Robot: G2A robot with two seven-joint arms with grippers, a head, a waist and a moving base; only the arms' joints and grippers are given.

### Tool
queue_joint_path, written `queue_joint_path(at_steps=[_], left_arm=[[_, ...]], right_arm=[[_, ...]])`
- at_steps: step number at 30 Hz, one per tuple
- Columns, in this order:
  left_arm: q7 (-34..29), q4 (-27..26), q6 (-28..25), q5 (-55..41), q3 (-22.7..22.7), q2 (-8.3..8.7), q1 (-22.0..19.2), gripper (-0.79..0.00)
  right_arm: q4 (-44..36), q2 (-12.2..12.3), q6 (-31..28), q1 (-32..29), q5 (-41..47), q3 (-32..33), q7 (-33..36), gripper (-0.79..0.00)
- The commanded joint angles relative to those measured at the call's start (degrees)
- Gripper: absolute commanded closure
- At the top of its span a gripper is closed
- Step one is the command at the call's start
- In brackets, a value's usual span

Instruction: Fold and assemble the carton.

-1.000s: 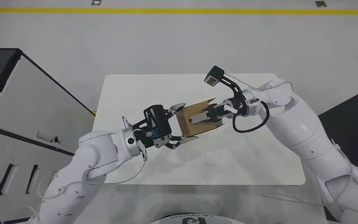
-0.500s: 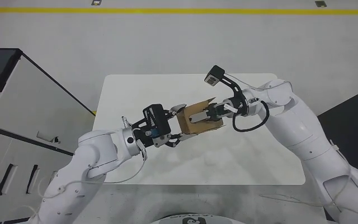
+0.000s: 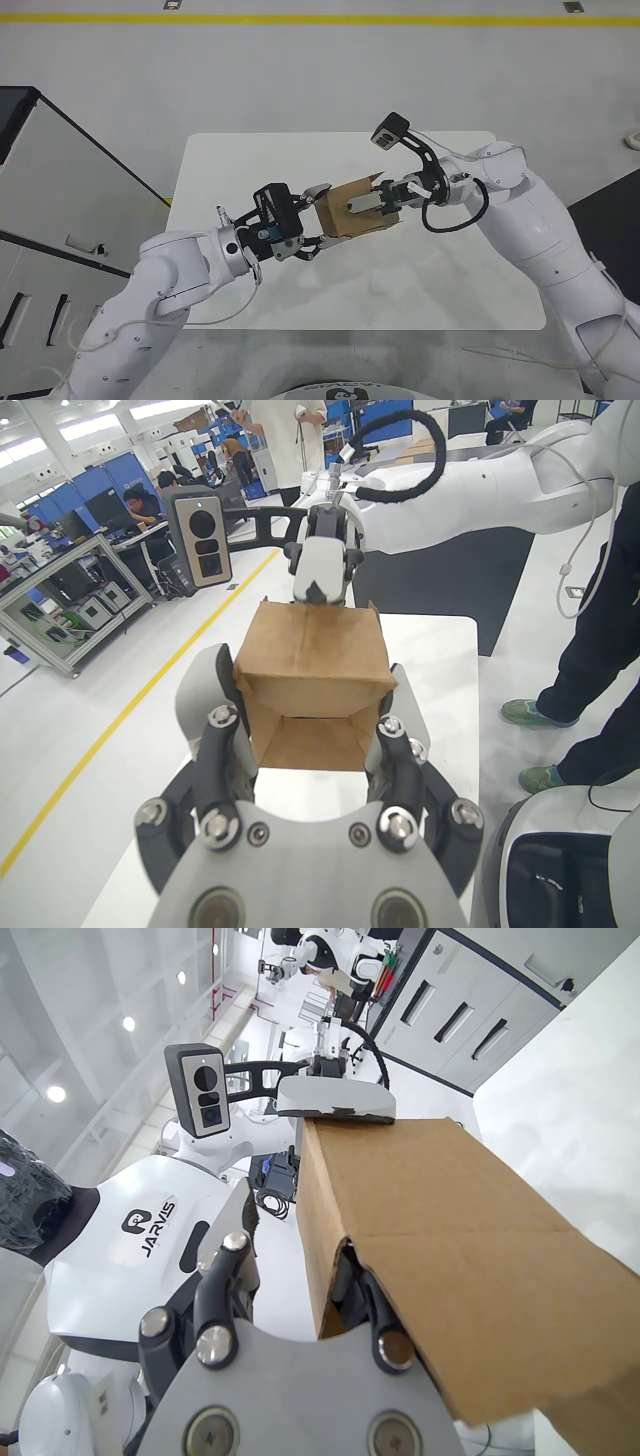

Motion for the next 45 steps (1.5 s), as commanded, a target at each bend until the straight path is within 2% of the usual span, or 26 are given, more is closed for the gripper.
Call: queue_joint_path(at_steps=[1,5,8,9,10,16,28,33,45], left_arm=[[0.1,0.2,-0.1,-0.2,-0.1,0.01,0.0,0.0],[0.4,0.5,-0.5,-1.2,-0.8,0.06,0.0,0.0],[0.7,0.7,-0.9,-2.1,-1.4,0.1,0.1,0.0],[0.9,0.8,-1.1,-2.5,-1.5,0.1,0.1,0.0],[1.1,1.0,-1.3,-3.2,-1.8,0.12,0.1,0.0],[2.5,1.4,-3.8,-5.1,-2.6,0.24,0.1,0.0],[2.1,1.0,-4.8,-5.5,-2.3,0.28,0.1,0.0],[3.0,1.1,-4.6,-5.8,-2.6,0.28,0.5,0.0],[7.7,2.3,-11.7,-11.6,-8.0,0.97,3.4,0.0]], right_arm=[[0.2,0.1,-0.1,-0.3,0.4,0.8,0.3,-0.462],[0.7,0.5,-0.5,-1.7,1.3,3.3,1.4,-0.363],[0.8,0.9,-0.8,-3.0,2.0,5.5,1.9,-0.231],[0.8,1.0,-0.8,-3.3,2.1,6.1,2.0,-0.092],[0.8,1.3,-1.0,-4.0,2.5,7.2,2.3,0.0],[0.5,2.3,-1.4,-6.7,3.1,12.5,3.3,0.0],[0.5,2.3,-1.4,-6.7,3.1,12.5,3.3,0.0],[-0.9,2.5,-1.2,-8.3,2.7,13.9,0.8,0.0],[-1.4,2.8,-1.4,-11.1,6.4,18.5,1.1,0.0]])
